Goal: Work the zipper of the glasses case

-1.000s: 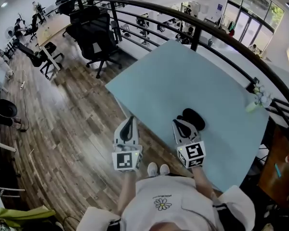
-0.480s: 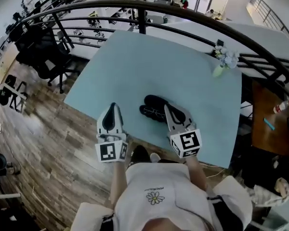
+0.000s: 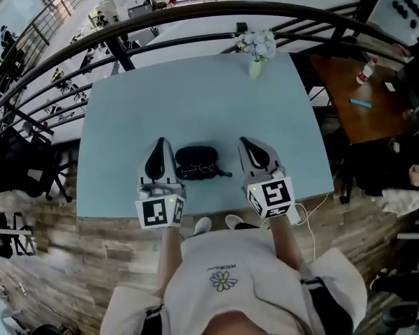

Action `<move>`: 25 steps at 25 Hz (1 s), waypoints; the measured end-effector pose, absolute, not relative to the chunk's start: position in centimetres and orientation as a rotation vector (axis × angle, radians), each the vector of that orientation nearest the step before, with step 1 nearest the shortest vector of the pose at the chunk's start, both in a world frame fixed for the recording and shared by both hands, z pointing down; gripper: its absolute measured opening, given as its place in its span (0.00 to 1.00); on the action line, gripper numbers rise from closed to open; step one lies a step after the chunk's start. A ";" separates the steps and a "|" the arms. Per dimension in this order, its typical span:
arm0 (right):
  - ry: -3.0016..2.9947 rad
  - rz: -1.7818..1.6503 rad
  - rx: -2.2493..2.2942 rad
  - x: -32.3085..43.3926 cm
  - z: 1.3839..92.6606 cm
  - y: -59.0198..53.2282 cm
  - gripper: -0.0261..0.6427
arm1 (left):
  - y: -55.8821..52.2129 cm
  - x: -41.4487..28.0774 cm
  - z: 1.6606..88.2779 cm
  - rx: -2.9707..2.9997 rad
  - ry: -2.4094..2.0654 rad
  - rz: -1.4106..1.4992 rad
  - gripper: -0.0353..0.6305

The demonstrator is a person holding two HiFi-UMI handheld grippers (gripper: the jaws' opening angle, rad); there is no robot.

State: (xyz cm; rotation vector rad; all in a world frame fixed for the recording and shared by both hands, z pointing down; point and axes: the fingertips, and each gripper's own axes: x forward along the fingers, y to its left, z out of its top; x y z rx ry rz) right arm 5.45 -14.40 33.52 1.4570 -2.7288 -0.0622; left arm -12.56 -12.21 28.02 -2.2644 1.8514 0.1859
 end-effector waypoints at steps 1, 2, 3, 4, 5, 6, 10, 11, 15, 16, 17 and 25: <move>-2.707 -0.059 1.498 5.6 33.6 -14.3 0.05 | -12.4 -12.3 28.1 -2.294 1.814 0.173 0.07; -2.689 -0.054 1.538 5.6 33.6 -14.1 0.05 | -12.5 -12.1 28.2 -2.320 1.781 0.161 0.07; -2.671 -0.048 1.576 5.6 33.7 -14.0 0.05 | -12.6 -12.0 28.3 -2.344 1.754 0.153 0.07; -2.655 -0.041 1.611 5.7 33.7 -13.8 0.05 | -12.7 -11.9 28.3 -2.364 1.728 0.151 0.07; -2.639 -0.033 1.639 5.7 33.8 -13.7 0.05 | -12.7 -11.9 28.3 -2.381 1.705 0.152 0.07; -2.627 -0.027 1.660 5.6 34.0 -13.6 0.05 | -12.7 -11.9 28.3 -2.393 1.684 0.153 0.07; -2.593 -0.025 1.705 5.0 34.3 -13.3 0.05 | -13.0 -12.7 29.0 -2.425 1.646 0.153 0.07; -2.586 -0.026 1.713 4.9 34.4 -13.3 0.05 | -13.1 -12.9 29.3 -2.434 1.647 0.154 0.07; -2.560 -0.020 1.721 4.4 34.9 -13.3 0.05 | -13.8 -13.6 30.4 -2.461 1.650 0.151 0.07; -2.554 -0.013 1.718 4.3 35.1 -13.3 0.05 | -14.0 -13.7 30.7 -2.466 1.650 0.144 0.07; -2.550 -0.005 1.715 4.2 35.3 -13.4 0.05 | -14.1 -13.8 31.0 -2.471 1.650 0.132 0.07; -2.573 0.051 1.600 1.3 37.0 -14.9 0.05 | -18.5 -13.3 36.2 -2.645 1.526 -0.151 0.08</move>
